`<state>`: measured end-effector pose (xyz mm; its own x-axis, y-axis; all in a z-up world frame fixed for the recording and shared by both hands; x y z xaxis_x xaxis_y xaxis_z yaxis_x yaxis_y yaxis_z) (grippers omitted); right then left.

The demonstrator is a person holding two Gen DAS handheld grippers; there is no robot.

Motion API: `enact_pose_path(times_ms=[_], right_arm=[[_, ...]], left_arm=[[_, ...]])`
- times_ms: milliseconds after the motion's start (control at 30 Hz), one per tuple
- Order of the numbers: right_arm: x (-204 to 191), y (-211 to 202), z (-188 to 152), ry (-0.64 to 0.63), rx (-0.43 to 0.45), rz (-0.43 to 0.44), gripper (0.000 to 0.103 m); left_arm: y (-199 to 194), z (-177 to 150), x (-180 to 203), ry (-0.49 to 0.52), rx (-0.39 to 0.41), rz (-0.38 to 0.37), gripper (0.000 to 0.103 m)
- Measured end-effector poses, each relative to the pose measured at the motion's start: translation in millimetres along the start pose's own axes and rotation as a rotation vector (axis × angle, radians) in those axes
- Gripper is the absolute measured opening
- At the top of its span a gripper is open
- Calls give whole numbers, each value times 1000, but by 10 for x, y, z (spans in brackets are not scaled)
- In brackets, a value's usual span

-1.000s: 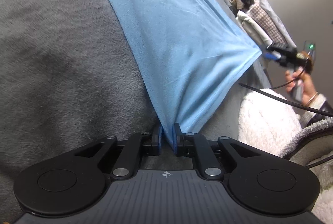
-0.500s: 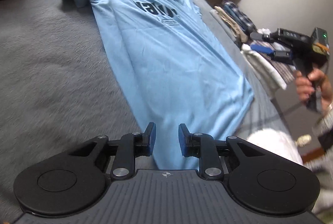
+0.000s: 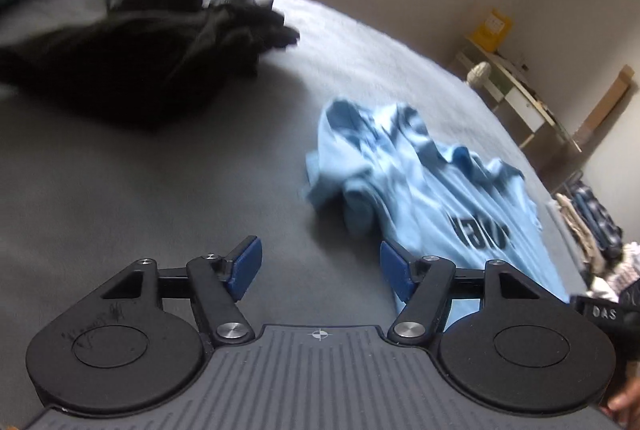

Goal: Fold clothes

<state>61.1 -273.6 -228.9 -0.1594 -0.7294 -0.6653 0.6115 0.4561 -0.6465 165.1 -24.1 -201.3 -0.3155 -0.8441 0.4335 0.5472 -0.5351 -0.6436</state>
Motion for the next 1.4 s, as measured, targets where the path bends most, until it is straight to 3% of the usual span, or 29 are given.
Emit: enact_pose_path(times_ms=[133,233,333,500,600,633,667,767,867,967,1100,1200,1400], right_arm=[[178,108,16,85,-12,35,49],[176,54,29,60,-10,39,49],[-46,-86,99,-88,19,19,49],[-652,-114,164,-375,47,-13,49],[-1047,22,99,-556,54,-26,49],[-1169,97,57,-620,49,-36,49],[-1264,187,8,-677,38,-50,48],[-1463,467,-141,-816,-6,-92,46],[-1530,731,-239,-886,-46,-128,40],[-1411,895,-215,-869,-50,-213,33],[-1321,857,-119,-830,10,-268,32],[-1455,793,-214,-922,58,-253,32],[-1646,980,-405,-1093,84,-310,32]], left_arm=[[290,125,-2,65,9,-2,65],[411,204,-98,10,0,-52,56],[493,254,-188,-32,-24,-110,45],[563,300,-378,-142,-75,-233,35],[600,322,-510,-237,-111,-308,26],[616,326,-540,-258,-122,-325,18],[644,336,-557,-263,-139,-335,10],[704,405,-565,-277,-175,-358,3],[704,543,-495,-281,-180,-421,1],[678,701,-396,-282,-169,-484,0],[727,845,-310,-333,-210,-547,0],[802,898,-264,-381,-253,-572,0],[1017,1010,-208,-481,-287,-635,0]])
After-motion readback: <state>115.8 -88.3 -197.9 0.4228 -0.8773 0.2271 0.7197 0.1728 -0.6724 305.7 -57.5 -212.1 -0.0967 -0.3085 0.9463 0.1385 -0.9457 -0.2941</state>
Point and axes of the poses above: each gripper's, at about its wrist camera, not at the fingertips, and y roughly the way its jaws point, x to its right, z to its top, the point moved 3 cm from there along y, roughly the way its jaws point, and after that the axes turned 3 degrees about -x, right-handed, at the moved point
